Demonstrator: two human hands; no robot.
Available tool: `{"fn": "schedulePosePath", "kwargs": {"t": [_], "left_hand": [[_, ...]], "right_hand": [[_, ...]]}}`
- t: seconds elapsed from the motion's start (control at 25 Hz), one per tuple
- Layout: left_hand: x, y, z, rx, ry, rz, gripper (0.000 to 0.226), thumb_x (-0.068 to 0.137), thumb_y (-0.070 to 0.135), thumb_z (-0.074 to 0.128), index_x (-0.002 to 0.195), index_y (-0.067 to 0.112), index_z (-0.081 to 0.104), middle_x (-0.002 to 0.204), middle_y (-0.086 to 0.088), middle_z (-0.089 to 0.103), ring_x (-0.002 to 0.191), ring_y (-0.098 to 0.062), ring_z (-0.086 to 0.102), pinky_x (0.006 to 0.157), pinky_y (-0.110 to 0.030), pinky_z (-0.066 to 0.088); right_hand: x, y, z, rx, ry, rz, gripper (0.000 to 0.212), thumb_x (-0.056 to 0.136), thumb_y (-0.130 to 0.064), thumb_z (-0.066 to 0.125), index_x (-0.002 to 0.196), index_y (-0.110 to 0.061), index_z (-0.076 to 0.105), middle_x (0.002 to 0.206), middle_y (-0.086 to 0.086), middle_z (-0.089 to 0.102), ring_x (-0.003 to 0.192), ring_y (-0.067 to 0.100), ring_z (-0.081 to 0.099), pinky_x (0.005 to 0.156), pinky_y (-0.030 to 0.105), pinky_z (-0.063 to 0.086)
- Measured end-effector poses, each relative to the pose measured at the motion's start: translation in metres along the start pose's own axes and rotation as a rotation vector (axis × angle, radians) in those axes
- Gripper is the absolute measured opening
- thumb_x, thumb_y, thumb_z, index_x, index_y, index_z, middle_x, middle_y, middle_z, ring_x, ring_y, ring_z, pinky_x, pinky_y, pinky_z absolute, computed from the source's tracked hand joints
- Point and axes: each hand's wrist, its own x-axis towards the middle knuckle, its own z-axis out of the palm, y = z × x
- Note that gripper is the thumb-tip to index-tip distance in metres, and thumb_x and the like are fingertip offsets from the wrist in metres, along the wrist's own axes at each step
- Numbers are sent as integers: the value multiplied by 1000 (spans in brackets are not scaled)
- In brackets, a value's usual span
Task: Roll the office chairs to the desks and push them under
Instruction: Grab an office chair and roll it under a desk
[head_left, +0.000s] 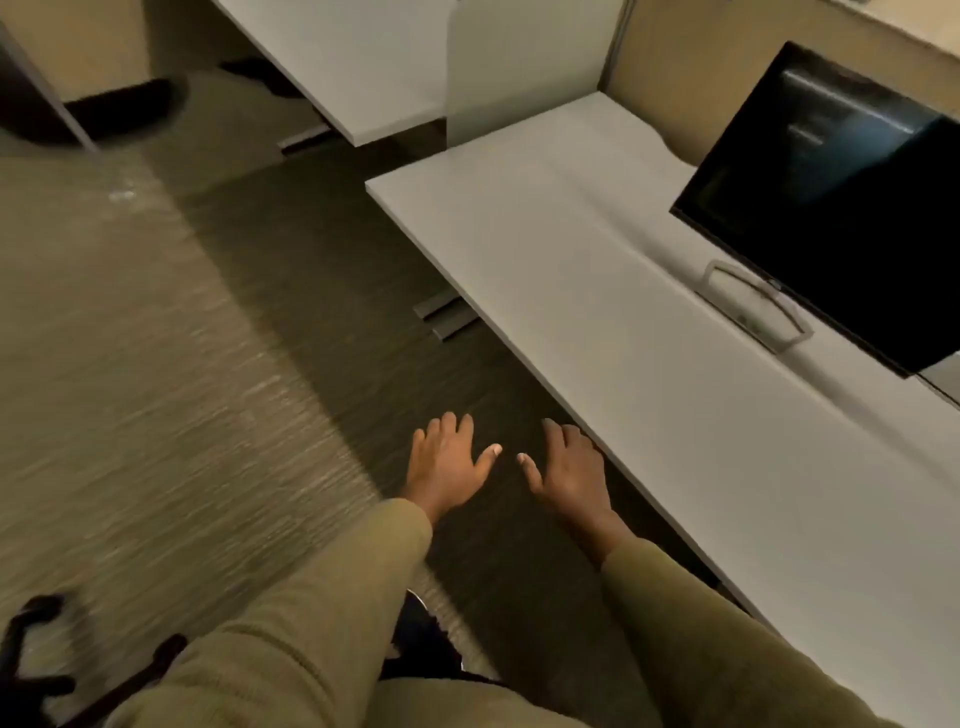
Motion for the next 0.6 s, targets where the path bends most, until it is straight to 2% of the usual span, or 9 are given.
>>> {"fn": "schedulePosePath", "kwargs": {"t": [0.2, 0.6], "left_hand": [[10, -100, -21, 1, 81, -184, 74, 98, 66, 34, 150, 13, 42, 140, -14, 51, 126, -33, 49, 100, -48, 38], [9, -235, -57, -96, 157, -513, 69, 97, 66, 34, 141, 14, 49, 138, -12, 54, 125, -31, 50, 101, -47, 38]], "right_hand": [[61, -100, 13, -43, -34, -179, 63, 94, -60, 51, 141, -20, 40, 135, 10, 52, 116, 27, 56, 94, 46, 51], [149, -270, 44, -76, -157, -544, 60, 96, -56, 50, 137, -13, 44, 128, 13, 52, 115, 35, 52, 93, 49, 44]]}}
